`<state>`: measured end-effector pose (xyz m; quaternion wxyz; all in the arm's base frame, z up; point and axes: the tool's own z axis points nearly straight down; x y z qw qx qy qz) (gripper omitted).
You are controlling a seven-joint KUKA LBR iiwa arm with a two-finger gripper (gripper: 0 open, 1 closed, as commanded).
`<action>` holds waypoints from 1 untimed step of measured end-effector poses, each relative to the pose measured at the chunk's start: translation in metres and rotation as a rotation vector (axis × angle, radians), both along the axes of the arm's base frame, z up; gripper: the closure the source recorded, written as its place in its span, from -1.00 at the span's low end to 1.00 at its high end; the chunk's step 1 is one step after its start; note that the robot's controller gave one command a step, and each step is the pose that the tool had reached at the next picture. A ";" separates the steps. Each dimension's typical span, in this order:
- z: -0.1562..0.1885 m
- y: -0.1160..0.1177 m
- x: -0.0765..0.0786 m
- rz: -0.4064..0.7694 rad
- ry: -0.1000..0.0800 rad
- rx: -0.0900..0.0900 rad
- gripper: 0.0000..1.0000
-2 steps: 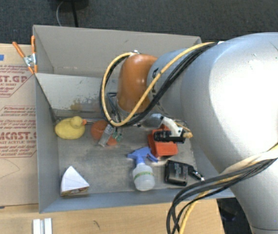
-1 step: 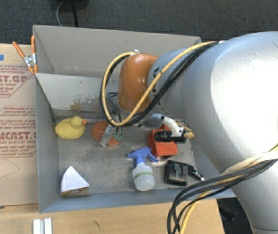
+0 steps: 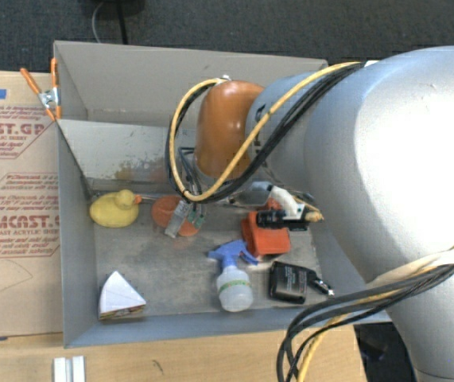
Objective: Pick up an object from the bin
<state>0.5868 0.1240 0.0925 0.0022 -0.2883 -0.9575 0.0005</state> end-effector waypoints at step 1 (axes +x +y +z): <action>0.016 0.000 0.002 0.000 -0.005 0.001 1.00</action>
Offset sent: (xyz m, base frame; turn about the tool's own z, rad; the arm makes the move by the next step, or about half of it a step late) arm 0.0001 0.0002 0.0419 0.0000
